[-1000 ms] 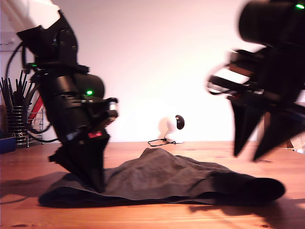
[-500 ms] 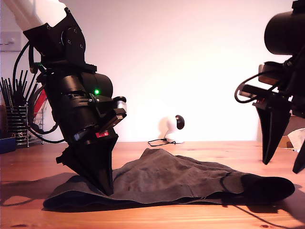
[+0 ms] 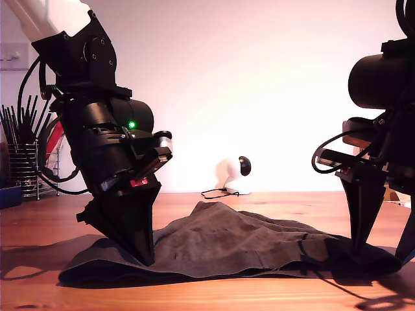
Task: Fold the underwear in front of you. After folding it, place it to the right side.
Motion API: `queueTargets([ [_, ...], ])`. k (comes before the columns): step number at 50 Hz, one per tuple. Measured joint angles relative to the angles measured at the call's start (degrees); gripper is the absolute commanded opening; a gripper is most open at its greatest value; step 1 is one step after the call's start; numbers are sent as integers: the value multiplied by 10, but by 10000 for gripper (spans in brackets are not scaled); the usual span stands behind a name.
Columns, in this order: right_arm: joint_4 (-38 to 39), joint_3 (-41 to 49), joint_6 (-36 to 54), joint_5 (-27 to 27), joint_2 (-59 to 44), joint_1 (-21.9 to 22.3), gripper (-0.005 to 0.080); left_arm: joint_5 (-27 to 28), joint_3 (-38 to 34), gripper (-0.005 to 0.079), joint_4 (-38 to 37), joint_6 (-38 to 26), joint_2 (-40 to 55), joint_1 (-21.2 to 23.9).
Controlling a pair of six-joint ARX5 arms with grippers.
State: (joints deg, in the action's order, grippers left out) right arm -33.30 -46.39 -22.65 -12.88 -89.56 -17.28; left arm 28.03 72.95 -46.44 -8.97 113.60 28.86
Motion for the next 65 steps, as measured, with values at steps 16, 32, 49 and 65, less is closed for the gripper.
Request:
queueTargets([
  [16, 4, -11, 17, -3, -19, 0, 238, 0, 0, -19, 0, 0, 0, 0],
  [32, 43, -11, 29, -3, -32, -1, -13, 0, 0, -19, 0, 0, 0, 0],
  [49, 8, -22, 68, 33, -32, -1, -13, 31, 0, -19, 18, 15, 0, 9],
  [65, -109, -45, 121, 149, -12, -4, -13, 38, 0, -19, 84, 52, 0, 74],
])
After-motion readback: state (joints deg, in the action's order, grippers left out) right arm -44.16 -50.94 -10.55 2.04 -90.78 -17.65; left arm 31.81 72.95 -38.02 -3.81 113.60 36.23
